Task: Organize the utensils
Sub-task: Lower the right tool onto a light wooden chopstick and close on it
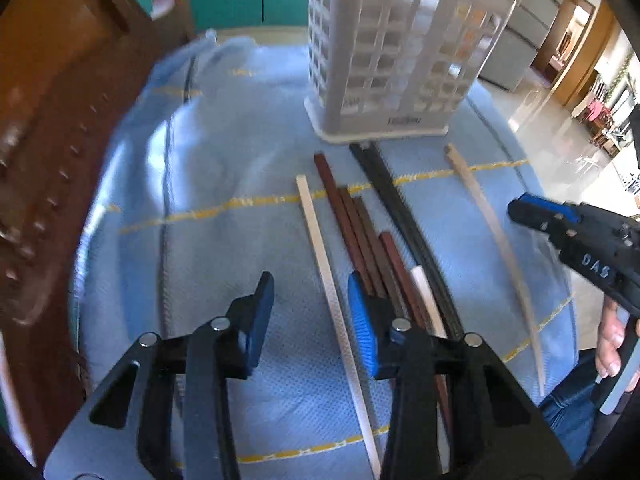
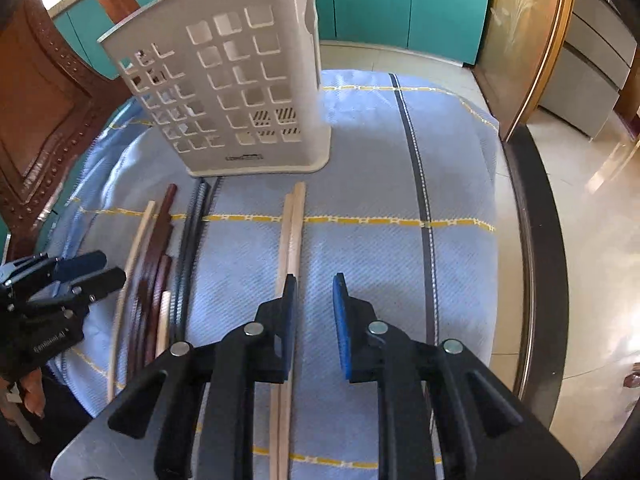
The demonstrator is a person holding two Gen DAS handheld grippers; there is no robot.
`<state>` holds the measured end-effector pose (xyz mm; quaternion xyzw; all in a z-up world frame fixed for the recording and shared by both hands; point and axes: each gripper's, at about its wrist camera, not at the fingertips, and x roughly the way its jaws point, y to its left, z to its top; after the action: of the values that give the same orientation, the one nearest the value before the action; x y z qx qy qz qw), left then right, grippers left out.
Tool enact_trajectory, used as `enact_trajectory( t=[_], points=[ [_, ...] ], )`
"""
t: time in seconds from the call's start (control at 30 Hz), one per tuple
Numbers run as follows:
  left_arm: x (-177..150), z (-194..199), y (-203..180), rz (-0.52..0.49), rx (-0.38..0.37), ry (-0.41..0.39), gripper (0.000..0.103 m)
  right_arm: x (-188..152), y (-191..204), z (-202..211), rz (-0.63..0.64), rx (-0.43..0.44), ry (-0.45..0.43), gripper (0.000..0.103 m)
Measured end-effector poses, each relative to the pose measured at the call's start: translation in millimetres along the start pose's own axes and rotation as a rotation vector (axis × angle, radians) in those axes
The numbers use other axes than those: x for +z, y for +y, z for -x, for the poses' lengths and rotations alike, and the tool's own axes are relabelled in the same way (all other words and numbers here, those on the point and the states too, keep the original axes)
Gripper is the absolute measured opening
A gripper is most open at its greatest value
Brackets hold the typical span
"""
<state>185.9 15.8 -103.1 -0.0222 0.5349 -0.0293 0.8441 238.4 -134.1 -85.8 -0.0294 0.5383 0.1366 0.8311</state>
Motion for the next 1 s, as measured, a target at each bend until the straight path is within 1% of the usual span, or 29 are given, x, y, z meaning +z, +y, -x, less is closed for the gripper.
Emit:
enact_trajectory(
  t=[0.03,0.07,0.1,0.13,0.17,0.23,0.3,0.33,0.4,0.5,0.57,0.67,0.7,0.83,1.0],
  points=[
    [1,-4,-3,-0.009,0.008,0.01,0.039,1,-12,-1,0.004,0.002,0.012,0.019],
    [2,-6,-6,-0.029,0.033,-0.001,0.039,1,-12,-3,0.007,-0.003,0.011,0.019],
    [3,-7,-10,-0.047,0.058,-0.004,0.039,0,-13,-3,0.018,-0.034,0.012,0.019],
    [4,-8,-11,-0.047,0.06,-0.006,0.039,-2,-20,1,0.026,-0.058,0.024,0.019],
    [4,-8,-11,-0.042,0.059,-0.005,0.039,-3,-22,1,0.022,-0.063,0.025,0.019],
    [5,-8,-11,-0.031,0.055,-0.004,0.039,-3,-25,1,0.005,-0.04,0.019,0.019],
    [5,-8,-11,-0.032,0.062,-0.009,0.039,-3,-31,9,-0.031,0.018,-0.015,0.019],
    [4,-8,-12,-0.038,0.07,-0.014,0.039,-2,-30,11,-0.027,0.025,-0.021,0.019],
    [3,-5,-10,-0.049,0.079,-0.021,0.04,-2,-26,12,0.0,0.011,-0.021,0.019],
    [3,-5,-11,-0.061,0.093,-0.03,0.04,-5,-19,2,0.026,0.014,0.024,0.019],
    [1,-4,-11,-0.063,0.099,-0.033,0.04,-5,-13,2,0.057,-0.024,0.007,0.02],
    [1,-4,-14,-0.07,0.113,-0.042,0.04,-6,-8,2,0.07,-0.048,0.004,0.02],
    [2,-5,-15,-0.069,0.118,-0.046,0.041,-6,-7,1,0.074,-0.052,0.0,0.021],
    [4,-4,-17,-0.056,0.133,-0.047,0.041,-2,-3,-2,0.07,-0.07,-0.009,0.03],
    [8,-3,-19,-0.036,0.137,-0.037,0.041,0,-2,-2,0.054,-0.075,-0.008,0.033]
  ],
)
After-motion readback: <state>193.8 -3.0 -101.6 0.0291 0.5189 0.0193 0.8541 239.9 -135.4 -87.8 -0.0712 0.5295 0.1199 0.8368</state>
